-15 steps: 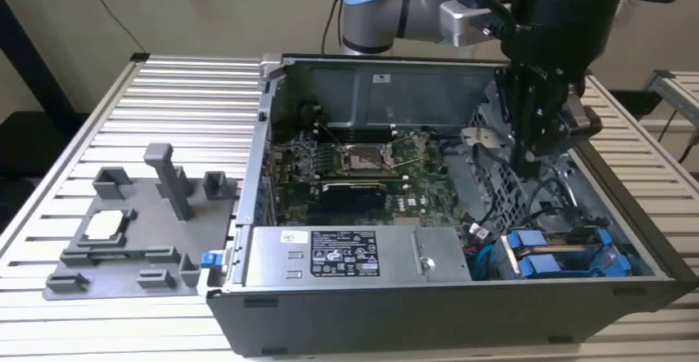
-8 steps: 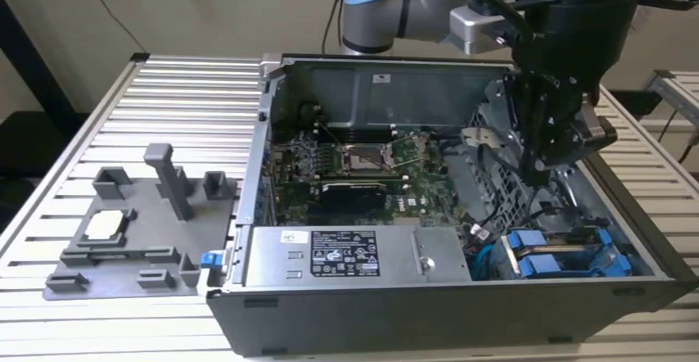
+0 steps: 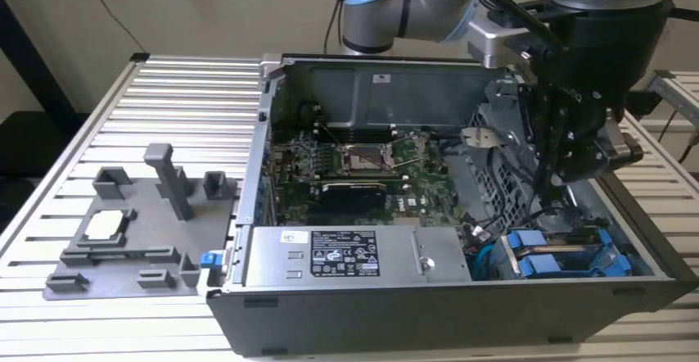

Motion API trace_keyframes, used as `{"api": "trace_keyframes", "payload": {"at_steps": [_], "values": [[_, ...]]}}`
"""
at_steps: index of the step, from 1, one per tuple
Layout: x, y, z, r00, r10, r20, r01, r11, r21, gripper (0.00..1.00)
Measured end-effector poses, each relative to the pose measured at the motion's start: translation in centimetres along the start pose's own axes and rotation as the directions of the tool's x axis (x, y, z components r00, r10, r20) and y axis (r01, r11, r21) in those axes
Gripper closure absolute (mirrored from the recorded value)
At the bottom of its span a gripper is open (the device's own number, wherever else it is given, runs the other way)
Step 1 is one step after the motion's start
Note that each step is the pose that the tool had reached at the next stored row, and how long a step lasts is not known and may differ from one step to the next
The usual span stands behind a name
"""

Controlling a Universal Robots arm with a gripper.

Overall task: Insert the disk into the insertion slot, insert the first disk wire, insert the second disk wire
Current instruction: 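Insert the second disk wire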

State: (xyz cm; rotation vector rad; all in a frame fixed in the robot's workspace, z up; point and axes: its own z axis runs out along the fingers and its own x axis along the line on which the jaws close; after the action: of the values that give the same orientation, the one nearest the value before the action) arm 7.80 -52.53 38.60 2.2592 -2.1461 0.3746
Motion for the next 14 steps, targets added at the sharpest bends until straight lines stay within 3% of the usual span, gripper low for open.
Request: {"api": "trace_keyframes", "payload": {"at_steps": [14], "values": [[2.95,-1.13,0.71,1.0000,-0.002,0.0008,0.002,0.9999,-0.0142,0.84]]}}
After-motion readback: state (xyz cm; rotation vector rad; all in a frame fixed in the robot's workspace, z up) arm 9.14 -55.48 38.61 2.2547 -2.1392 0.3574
